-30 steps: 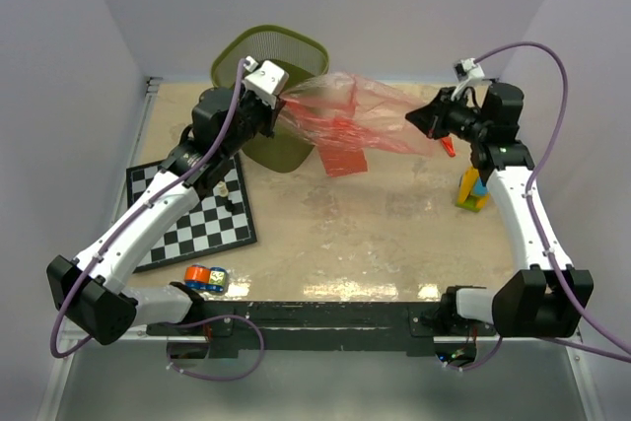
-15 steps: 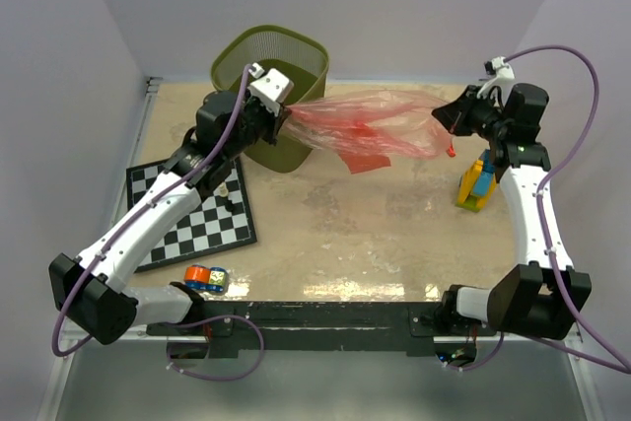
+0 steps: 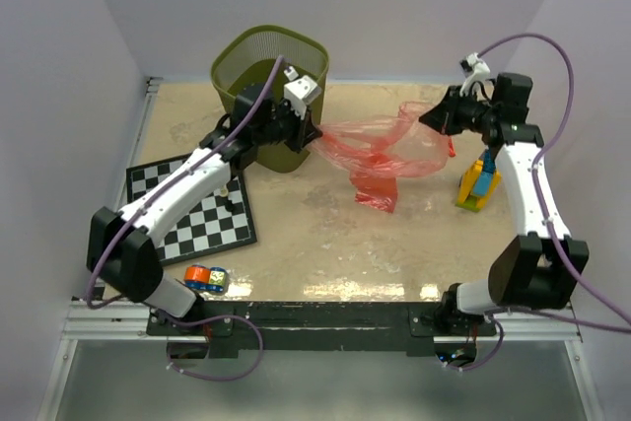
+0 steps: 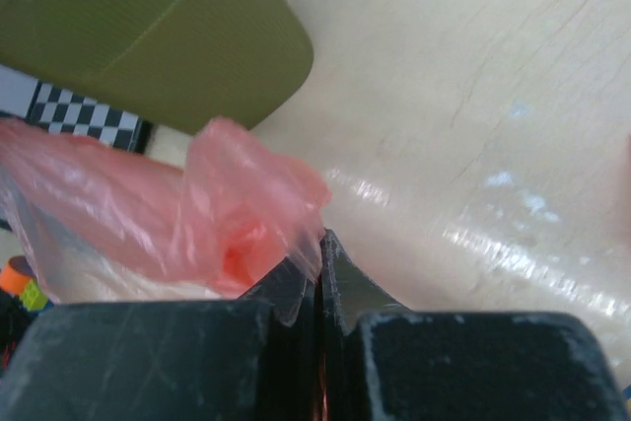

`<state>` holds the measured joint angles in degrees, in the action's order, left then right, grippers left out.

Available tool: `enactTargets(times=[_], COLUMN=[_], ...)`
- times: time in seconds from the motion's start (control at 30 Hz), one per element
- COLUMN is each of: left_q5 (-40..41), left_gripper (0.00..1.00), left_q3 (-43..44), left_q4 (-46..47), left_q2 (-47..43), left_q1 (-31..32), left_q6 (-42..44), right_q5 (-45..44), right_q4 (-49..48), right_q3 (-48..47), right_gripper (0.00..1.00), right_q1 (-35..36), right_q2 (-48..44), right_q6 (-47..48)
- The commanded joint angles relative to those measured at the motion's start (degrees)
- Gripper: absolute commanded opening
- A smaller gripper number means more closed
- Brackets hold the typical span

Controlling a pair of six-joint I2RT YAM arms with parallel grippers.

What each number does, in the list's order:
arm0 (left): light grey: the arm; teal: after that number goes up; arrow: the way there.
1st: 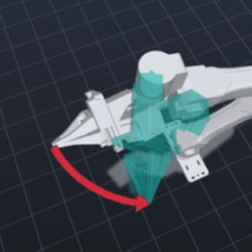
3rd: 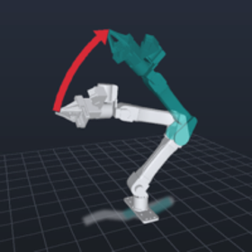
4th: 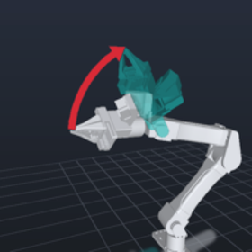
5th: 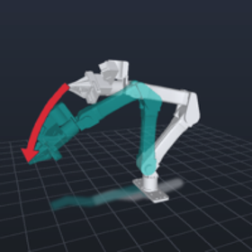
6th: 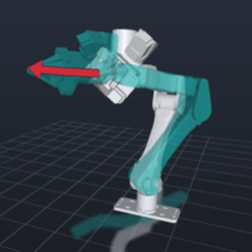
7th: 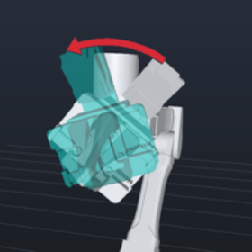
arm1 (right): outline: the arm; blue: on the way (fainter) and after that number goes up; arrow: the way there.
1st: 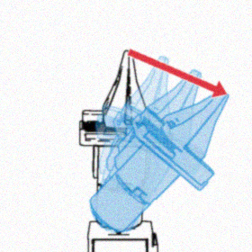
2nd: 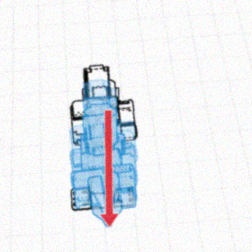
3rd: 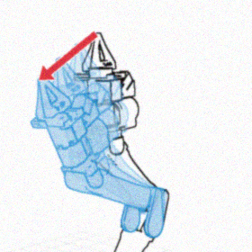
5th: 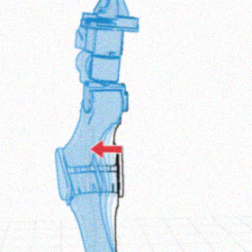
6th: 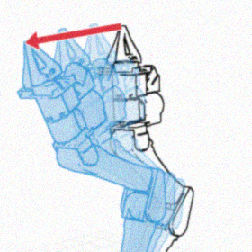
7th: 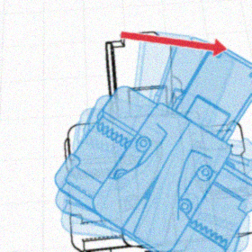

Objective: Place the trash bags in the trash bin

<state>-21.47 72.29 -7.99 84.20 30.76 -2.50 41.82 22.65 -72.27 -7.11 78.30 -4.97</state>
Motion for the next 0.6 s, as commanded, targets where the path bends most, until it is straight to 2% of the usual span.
enactTargets(times=[0.0, 0.17, 0.27, 0.33, 0.37, 0.4, 0.47, 0.57], left_q5=[-2.35, 6.25, 12.58, 17.58, 19.78, 20.07, 14.39, 6.47], left_gripper=[0.0, 0.0, 0.0, 0.0, 0.0, 0.0, 0.0, 0.0], left_q3=[15.55, 46.64, 62.06, 67.95, 69.29, 68.86, 65.28, 53.7], left_q4=[4.03, 7.02, 20.51, 30.88, 37.89, 44.4, 56.62, 75.51], left_q2=[9.02, 26.68, 33.55, 35.84, 35.68, 35.07, 32.27, 29.1], left_q1=[-0.35, -0.35, -0.35, 0.61, 1.66, 2.54, 5.26, 10.7], left_q6=[-1.98, 1.7, 8.55, 13.81, 16.62, 18.92, 27.07, 42.53], right_q5=[-2.79, -9.91, -11.58, -11.59, -10.89, -10.45, -13.58, -19.93], right_q4=[-0.33, -7.08, -12.52, -20.93, -31.16, -38.92, -54.84, -62.63], right_q3=[-17.15, -48.87, -69.16, -76.59, -76.01, -70.87, -58.49, -42.05], right_gripper=[0.0, 0.0, 0.0, 0.0, 0.0, 0.0, 0.0, 0.0], right_q1=[-0.09, -0.18, -0.18, -0.09, 0.26, 0.78, 3.84, 11.4], right_q2=[9.56, 24.59, 31.8, 32.18, 29.65, 26.32, 16.76, 6.36], right_q6=[4.53, 0.15, -5.11, -10.74, -12.67, -13.82, -10.96, 3.97])
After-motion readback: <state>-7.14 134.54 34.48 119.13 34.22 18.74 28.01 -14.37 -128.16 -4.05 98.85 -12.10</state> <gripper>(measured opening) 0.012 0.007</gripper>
